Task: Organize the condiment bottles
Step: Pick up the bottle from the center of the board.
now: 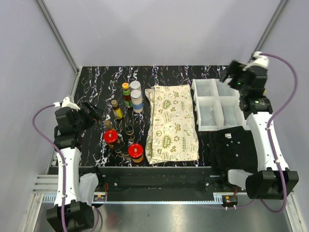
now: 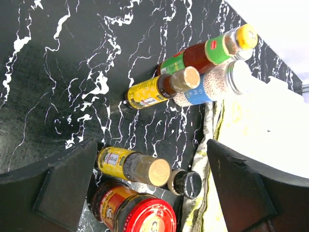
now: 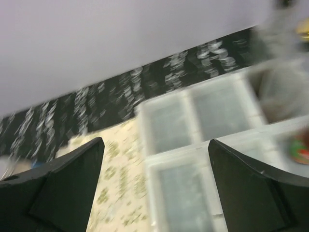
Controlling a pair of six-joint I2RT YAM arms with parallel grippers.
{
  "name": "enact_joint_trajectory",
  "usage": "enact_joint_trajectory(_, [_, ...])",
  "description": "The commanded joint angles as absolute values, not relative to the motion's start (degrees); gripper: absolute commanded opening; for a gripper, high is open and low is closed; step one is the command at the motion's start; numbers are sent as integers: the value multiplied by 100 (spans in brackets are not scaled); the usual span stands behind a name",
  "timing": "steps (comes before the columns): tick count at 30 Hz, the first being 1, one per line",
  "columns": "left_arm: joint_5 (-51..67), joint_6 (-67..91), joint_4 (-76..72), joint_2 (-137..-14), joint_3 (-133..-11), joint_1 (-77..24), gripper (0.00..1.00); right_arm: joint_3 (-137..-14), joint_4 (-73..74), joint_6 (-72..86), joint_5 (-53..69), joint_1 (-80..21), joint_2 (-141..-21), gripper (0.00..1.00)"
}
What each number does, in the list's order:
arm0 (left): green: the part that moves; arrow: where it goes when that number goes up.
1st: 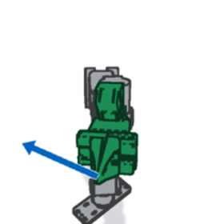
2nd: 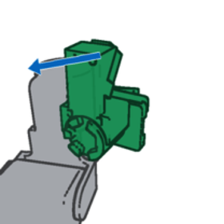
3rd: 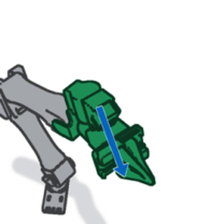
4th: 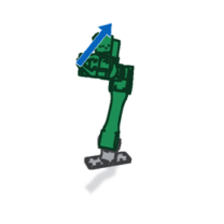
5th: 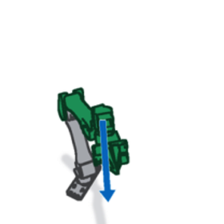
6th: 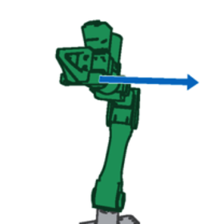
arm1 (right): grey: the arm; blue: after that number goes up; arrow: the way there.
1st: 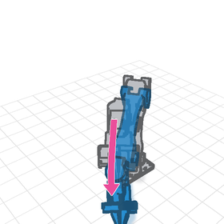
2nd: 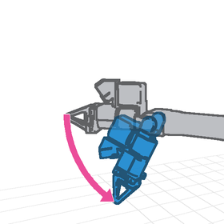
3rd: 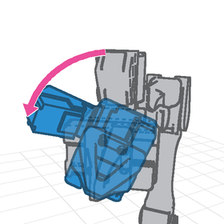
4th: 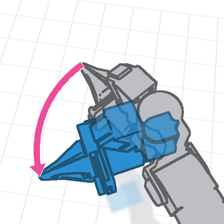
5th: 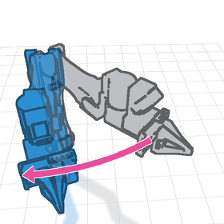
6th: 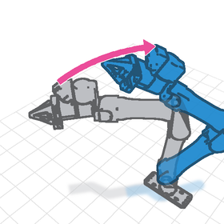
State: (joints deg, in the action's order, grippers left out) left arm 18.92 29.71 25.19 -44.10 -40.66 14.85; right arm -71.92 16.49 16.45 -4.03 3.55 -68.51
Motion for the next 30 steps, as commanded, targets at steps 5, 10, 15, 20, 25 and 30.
enact_joint_trajectory(5, [2153,2997,2153,-4298,-4017,1547,99,-6987,941,1381,1827,-1501,-7013,97])
enact_joint_trajectory(10, [2259,3015,2110,-4324,-3990,1599,99,-6716,1019,581,2338,-2774,-7198,98])
enact_joint_trajectory(15, [2469,3076,2004,-4447,-3946,1643,99,-6373,854,483,1849,-3795,-7452,98])
enact_joint_trajectory(20, [2505,3076,1995,-4561,-3938,1670,99,-6574,405,317,1267,-4665,-8320,98])
enact_joint_trajectory(25, [2461,3076,1995,-4518,-3911,1696,99,-6908,-464,369,1028,-4948,-9122,97])
enact_joint_trajectory(30, [2487,3120,1934,-4649,-3902,1696,99,-7521,-1037,632,765,-5010,-9729,96])
